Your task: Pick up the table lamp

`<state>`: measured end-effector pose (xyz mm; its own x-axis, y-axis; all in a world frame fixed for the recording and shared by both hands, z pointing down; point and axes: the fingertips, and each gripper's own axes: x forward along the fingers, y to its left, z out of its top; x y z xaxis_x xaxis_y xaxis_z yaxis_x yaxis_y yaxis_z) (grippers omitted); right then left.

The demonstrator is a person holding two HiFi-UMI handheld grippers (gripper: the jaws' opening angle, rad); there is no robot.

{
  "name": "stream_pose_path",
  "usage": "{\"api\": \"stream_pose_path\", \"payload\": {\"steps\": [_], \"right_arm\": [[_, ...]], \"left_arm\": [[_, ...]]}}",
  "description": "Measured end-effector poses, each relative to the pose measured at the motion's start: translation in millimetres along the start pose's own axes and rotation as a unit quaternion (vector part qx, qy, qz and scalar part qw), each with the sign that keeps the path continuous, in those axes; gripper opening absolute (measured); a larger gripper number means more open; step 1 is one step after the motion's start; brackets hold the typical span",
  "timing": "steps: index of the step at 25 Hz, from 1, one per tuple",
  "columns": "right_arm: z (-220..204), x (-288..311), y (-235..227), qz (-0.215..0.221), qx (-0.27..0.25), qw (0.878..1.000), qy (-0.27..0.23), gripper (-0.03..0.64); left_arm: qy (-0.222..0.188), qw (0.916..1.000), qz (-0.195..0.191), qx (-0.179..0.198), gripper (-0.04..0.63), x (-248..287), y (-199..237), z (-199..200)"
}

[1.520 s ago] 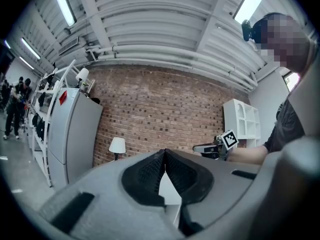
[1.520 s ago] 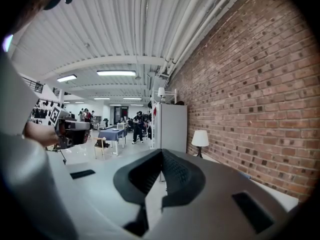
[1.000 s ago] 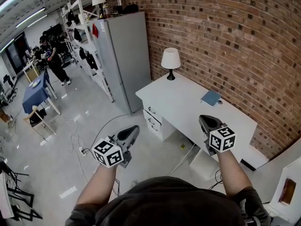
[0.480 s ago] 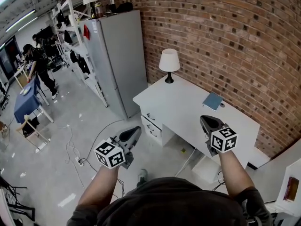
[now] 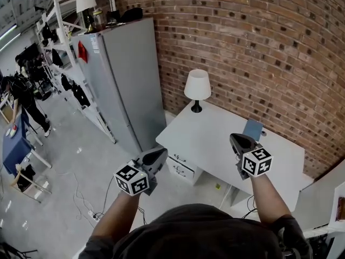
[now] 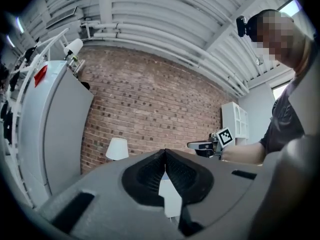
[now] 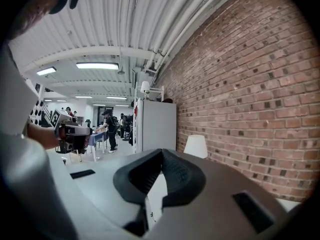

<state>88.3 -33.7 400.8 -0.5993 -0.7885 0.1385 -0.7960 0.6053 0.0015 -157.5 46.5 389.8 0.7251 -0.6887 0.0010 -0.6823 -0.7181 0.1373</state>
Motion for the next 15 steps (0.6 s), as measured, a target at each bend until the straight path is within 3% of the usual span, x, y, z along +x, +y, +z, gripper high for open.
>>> {"api": "stream_pose_path", "payload": {"steps": [7,15], "right_arm": [[8.9,82.2,-7.8,-0.025,0.006,1.000,0.011,-0.006],[-5.3,134.4,-54.6,-0.039,0.022,0.999,0.028,-0.006]], "left_arm": [[0.011,0.9995,-0.029,-0.004,0.005,24.3,92.0,10.6],[0.018,0.9987,-0.041,-0.025,0.005,76.6,146.8,1.5]]}}
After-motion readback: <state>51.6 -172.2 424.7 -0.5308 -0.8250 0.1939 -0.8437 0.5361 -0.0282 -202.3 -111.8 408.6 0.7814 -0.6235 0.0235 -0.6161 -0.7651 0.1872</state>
